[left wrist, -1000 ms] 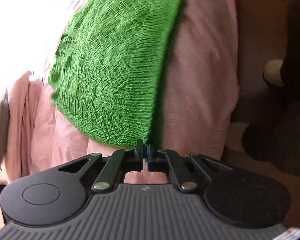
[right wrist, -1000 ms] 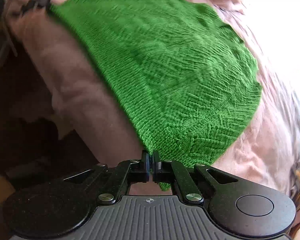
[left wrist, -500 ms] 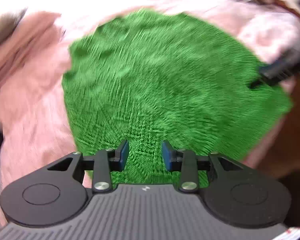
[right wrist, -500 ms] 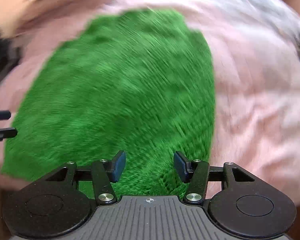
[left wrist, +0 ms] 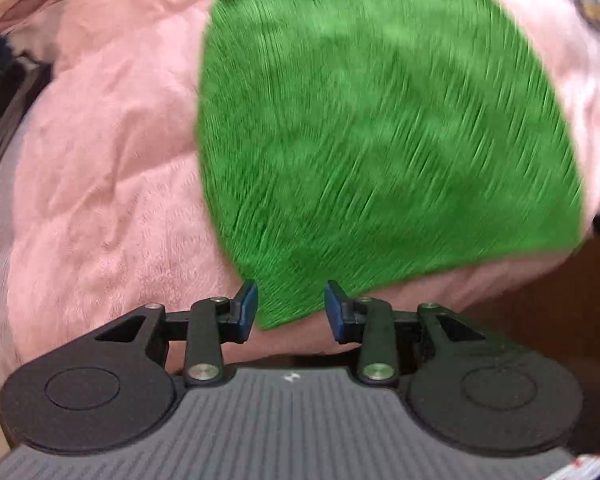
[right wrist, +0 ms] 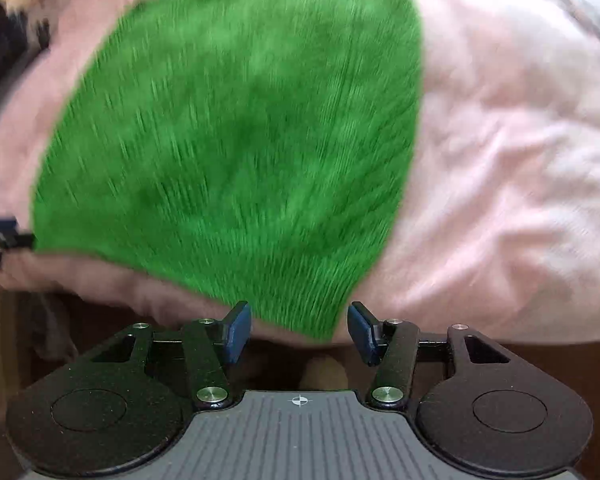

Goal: Fold large clothes

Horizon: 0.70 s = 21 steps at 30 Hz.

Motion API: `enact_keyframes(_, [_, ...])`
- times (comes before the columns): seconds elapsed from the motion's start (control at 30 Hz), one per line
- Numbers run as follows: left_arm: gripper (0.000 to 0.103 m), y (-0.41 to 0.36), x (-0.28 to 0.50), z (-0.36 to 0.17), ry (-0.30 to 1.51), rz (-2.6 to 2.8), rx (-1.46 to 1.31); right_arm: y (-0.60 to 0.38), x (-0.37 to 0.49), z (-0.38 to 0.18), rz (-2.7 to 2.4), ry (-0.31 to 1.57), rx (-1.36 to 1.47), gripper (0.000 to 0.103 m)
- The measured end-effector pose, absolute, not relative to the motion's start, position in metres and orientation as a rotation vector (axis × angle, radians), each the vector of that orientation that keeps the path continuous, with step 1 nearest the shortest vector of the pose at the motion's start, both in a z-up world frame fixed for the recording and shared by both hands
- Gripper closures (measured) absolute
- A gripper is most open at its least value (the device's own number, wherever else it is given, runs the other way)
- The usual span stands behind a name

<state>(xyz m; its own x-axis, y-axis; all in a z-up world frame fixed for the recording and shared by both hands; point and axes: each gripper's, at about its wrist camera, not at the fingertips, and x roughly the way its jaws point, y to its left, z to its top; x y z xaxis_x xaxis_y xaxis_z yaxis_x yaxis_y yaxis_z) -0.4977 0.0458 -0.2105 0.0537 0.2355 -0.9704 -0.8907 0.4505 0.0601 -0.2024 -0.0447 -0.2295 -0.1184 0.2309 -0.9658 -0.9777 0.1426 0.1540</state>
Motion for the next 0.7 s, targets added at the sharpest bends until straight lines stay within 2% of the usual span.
enact_keyframes(0.13, [0.054,0.049,-0.466,-0.150,1.064,1.049,-0.690,-0.039,-0.193,-0.160,1.406,1.153,-0.750,0.050])
enact_keyframes(0.2, [0.046,0.034,-0.455,-0.118,1.009,1.081,-0.661,-0.045,-0.192,-0.129,1.469,1.108,-0.706,0.045])
enact_keyframes(0.33, [0.042,0.000,-0.437,-0.074,0.952,1.119,-0.628,-0.063,-0.193,-0.082,1.568,1.051,-0.676,0.036])
enact_keyframes(0.53, [0.041,-0.042,-0.420,-0.036,0.944,1.132,-0.629,-0.105,-0.195,-0.046,1.610,1.017,-0.671,0.034])
enact_keyframes(0.6, [0.025,-0.049,-0.418,-0.029,0.933,1.139,-0.612,-0.116,-0.195,-0.041,1.612,1.024,-0.671,0.033])
enact_keyframes(0.7, [0.021,-0.058,-0.416,-0.020,0.918,1.140,-0.577,-0.125,-0.196,-0.037,1.595,1.019,-0.679,0.033])
